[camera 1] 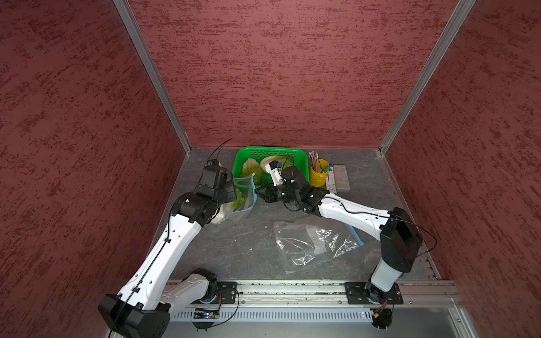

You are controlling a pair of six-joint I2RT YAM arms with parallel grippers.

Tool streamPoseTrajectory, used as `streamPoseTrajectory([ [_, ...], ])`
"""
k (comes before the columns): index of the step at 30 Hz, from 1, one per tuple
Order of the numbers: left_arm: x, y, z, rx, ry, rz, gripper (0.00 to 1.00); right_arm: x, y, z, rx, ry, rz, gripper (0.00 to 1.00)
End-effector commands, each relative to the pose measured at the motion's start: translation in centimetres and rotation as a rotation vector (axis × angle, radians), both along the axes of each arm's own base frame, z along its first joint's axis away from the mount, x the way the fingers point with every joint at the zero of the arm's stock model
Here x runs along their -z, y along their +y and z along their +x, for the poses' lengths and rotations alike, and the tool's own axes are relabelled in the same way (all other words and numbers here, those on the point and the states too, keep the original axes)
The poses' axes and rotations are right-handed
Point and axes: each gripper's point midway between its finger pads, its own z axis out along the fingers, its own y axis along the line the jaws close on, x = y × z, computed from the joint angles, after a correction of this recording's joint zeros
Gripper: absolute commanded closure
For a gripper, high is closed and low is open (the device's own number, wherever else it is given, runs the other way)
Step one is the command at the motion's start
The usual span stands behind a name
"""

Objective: Put the chinese cabbages into a zipper bag and zip it
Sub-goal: Adjust the zipper food storage bag at the center of the board.

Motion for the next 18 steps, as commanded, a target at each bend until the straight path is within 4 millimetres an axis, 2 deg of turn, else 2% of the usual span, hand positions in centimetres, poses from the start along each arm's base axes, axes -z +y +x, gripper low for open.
streamPoseTrajectory([
  [1, -1.4, 1.5, 0.1, -0.059, -0.022, 0.021, 1.00, -6.5, 0.8, -0.5, -0.060, -0.082, 0.144, 0.70],
  [4, -1.6, 3.3, 0.0, -0.117, -0.011, 0.036, 1.00, -8.4, 1.2, -0.7, -0.075, -0.075, 0.193, 0.62],
  [6, -2.2, 4.6, -0.2, -0.155, -0.023, 0.061, 1.00, -9.6, 0.7, -0.3, -0.041, -0.109, 0.201, 0.52],
  [8, -2.9, 5.9, -0.3, -0.187, -0.035, 0.083, 1.00, -9.7, -0.1, 0.6, 0.022, -0.137, 0.177, 0.47],
  [12, -4.3, 8.1, -0.7, -0.235, -0.044, 0.122, 1.00, -8.6, -0.9, 2.2, 0.068, -0.120, 0.153, 0.43],
  [14, -4.8, 8.6, -0.6, -0.237, -0.058, 0.141, 1.00, -7.7, -1.3, 3.1, 0.109, -0.106, 0.128, 0.40],
  [18, -4.5, 6.7, 0.1, -0.153, -0.075, 0.080, 1.00, -5.2, -2.0, 5.4, 0.180, -0.071, 0.087, 0.35],
])
